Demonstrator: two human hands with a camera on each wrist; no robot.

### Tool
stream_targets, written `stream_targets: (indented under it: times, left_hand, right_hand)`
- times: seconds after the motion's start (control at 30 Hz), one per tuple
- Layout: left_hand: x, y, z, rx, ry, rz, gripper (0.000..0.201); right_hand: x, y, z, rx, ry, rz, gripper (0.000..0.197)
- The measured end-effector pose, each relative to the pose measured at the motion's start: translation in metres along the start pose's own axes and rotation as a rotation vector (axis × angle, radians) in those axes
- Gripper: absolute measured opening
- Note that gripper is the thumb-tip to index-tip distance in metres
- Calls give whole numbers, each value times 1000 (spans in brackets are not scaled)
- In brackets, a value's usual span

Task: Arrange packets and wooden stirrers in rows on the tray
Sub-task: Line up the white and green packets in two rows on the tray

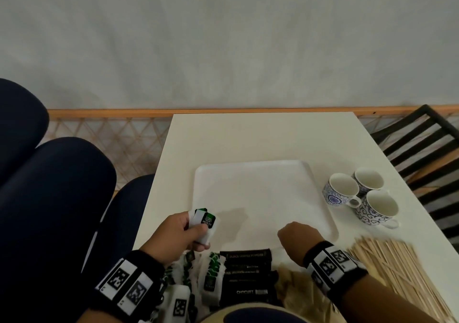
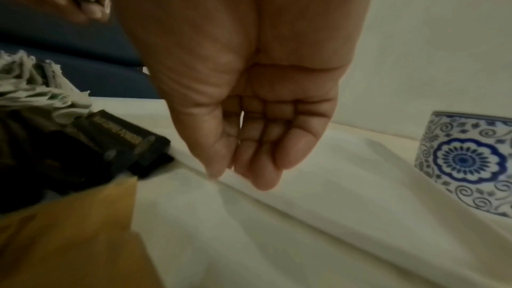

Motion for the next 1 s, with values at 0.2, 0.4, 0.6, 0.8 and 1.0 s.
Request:
stream_targets:
  times: [0.2, 0.4, 0.6, 0.8, 1.0]
  left_hand:
    - [-18, 17, 8, 15, -125, 18, 9]
    - [-32, 35, 13, 56, -53, 44, 15]
    - [-41, 52, -2, 68, -314, -58, 33]
    - [-42, 71, -20, -70, -469, -101, 30]
    - [-48, 86, -24, -136, -450, -73, 24]
  right_hand:
    - [15, 14, -42, -277, 571, -163, 36]
    - [48, 51, -76, -365, 1084, -256, 27]
    - [49, 86, -85, -440, 1240, -181, 29]
    - [41, 118, -98, -423, 1246, -156, 23]
    - [45, 147, -104, -345, 1252, -215, 23]
Point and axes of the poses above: each hand's wrist, its own y-axis towards the middle knuckle, its own z-axis out of the palm, x = y × z, the point moved 1 cm from there along y, towards the middle knuckle, and after that the axes turned 14 degrees about -z, right-handed, at the moved point
